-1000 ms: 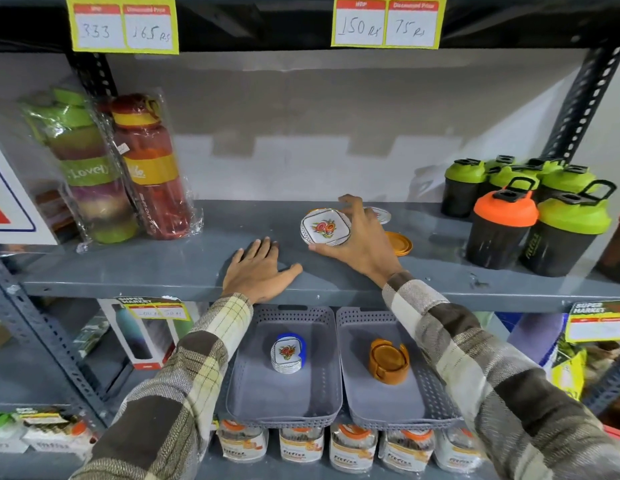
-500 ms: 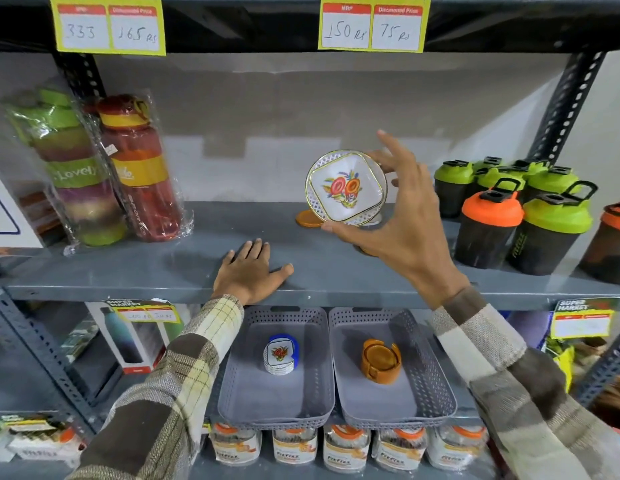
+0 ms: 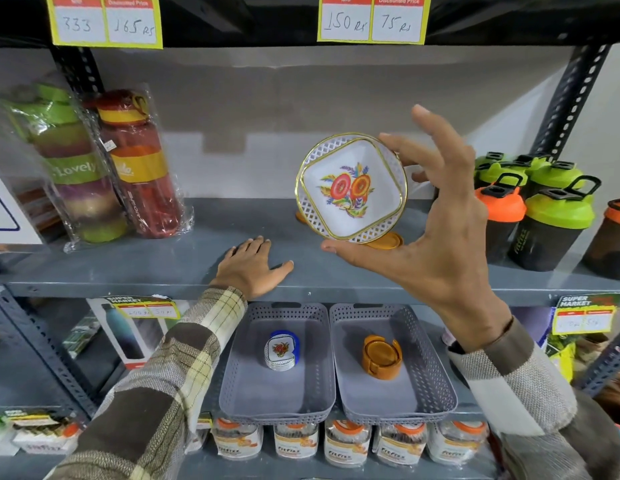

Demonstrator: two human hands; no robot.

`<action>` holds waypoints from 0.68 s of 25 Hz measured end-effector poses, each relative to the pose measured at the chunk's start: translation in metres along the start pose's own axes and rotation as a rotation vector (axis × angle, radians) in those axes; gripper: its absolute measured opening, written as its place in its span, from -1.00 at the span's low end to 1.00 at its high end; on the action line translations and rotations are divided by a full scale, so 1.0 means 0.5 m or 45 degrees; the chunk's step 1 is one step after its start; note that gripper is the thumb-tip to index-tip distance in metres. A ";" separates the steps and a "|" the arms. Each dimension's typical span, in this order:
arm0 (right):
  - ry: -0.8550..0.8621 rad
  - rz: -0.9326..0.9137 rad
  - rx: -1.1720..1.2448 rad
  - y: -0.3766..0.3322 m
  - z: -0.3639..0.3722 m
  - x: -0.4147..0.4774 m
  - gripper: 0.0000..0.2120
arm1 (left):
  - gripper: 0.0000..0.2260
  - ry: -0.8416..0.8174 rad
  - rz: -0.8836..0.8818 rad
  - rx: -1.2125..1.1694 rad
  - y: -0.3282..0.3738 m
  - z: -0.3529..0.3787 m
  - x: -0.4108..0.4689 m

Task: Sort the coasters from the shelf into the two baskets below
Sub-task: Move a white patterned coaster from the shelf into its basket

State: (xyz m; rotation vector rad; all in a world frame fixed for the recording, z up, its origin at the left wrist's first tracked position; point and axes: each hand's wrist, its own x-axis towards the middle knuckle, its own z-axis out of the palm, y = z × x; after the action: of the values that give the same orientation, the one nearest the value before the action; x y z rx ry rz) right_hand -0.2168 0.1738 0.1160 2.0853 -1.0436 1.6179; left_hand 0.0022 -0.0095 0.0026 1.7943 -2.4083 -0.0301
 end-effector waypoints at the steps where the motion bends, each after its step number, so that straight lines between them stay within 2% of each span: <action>1: -0.012 0.016 0.005 0.003 0.003 -0.004 0.09 | -0.22 0.001 0.006 0.001 -0.001 -0.003 0.001; 5: -0.055 0.131 0.079 0.008 0.022 -0.026 0.08 | -0.13 0.053 0.035 -0.047 -0.006 0.009 0.000; 9: -0.148 0.210 0.265 0.005 0.047 -0.080 -0.07 | -0.11 0.054 0.088 -0.085 -0.017 0.007 -0.001; 11: -0.291 0.284 0.369 0.016 0.066 -0.139 -0.07 | -0.17 0.031 0.084 -0.084 -0.014 0.008 -0.004; 14: -0.550 0.508 0.572 0.048 0.125 -0.248 -0.16 | -0.21 0.154 -0.005 -0.141 -0.010 0.016 -0.003; 17: -0.759 0.710 0.533 0.101 0.204 -0.346 -0.26 | -0.25 0.195 -0.024 -0.151 -0.005 0.015 -0.004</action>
State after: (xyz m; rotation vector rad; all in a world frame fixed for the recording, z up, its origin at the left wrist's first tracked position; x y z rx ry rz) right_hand -0.1971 0.1367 -0.0866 2.8515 -1.7245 1.5686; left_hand 0.0043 -0.0089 -0.0052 1.7019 -2.2356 -0.0351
